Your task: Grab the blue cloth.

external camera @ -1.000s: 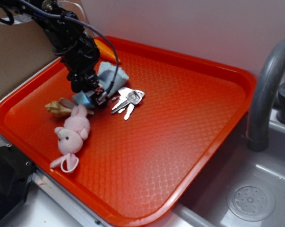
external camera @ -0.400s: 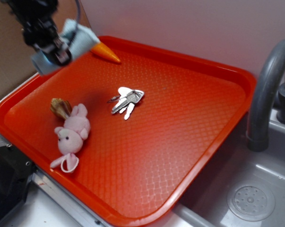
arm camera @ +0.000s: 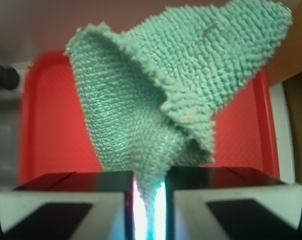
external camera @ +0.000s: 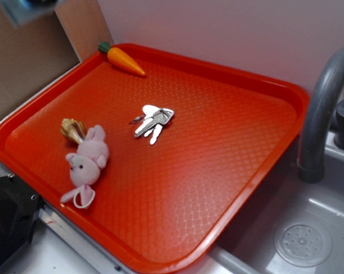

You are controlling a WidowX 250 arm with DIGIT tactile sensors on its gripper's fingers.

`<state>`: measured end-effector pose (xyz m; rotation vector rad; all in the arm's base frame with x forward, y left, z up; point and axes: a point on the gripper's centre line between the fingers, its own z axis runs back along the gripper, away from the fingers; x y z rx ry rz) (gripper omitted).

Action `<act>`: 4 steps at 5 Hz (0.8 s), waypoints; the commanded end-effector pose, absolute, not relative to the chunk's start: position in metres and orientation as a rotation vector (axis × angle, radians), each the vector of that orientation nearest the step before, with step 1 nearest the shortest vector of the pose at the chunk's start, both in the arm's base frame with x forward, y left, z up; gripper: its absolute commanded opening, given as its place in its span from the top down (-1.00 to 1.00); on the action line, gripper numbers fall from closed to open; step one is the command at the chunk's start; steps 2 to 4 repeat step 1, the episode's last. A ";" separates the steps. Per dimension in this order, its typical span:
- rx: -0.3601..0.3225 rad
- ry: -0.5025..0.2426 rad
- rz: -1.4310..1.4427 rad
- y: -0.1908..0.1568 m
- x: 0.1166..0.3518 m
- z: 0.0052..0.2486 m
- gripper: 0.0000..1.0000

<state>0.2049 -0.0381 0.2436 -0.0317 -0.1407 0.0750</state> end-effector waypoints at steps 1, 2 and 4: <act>0.025 -0.159 0.047 -0.062 0.210 0.256 1.00; 0.025 -0.159 0.047 -0.062 0.210 0.256 1.00; 0.025 -0.159 0.047 -0.062 0.210 0.256 1.00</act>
